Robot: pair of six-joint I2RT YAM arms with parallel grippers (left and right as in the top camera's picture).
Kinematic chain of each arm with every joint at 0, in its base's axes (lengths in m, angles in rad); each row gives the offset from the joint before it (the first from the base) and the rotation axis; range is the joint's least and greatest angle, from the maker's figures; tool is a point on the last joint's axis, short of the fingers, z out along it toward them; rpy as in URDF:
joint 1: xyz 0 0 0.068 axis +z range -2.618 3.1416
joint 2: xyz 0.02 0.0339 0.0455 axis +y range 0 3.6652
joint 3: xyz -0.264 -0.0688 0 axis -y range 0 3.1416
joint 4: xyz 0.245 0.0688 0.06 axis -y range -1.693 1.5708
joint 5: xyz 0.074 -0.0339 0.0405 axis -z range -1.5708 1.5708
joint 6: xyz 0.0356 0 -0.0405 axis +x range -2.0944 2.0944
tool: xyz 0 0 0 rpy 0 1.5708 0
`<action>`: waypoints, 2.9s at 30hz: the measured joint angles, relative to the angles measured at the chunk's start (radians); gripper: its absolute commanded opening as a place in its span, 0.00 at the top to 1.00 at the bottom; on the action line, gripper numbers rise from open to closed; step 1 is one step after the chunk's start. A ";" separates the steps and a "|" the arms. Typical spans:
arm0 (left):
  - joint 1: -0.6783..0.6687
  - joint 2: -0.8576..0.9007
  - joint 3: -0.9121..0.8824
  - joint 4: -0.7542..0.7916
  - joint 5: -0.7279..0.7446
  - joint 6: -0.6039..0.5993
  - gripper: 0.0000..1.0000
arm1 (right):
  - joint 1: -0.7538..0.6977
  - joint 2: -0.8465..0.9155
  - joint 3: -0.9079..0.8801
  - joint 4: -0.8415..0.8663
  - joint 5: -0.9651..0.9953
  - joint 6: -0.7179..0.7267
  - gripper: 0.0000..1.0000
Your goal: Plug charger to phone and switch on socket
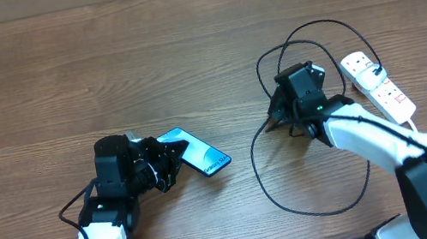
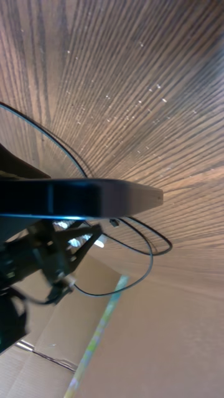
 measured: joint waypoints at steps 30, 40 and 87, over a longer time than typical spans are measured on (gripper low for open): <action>0.047 0.000 0.000 0.002 0.021 0.000 0.91 | 0.029 0.053 0.040 -0.348 -0.440 -0.072 0.34; 0.048 0.000 0.000 0.002 0.024 0.000 0.90 | 0.029 0.048 0.041 -0.212 -0.194 -0.066 0.37; 0.273 0.360 0.061 0.868 0.704 0.023 0.96 | 0.113 -0.361 0.112 -0.675 -1.034 -0.771 0.96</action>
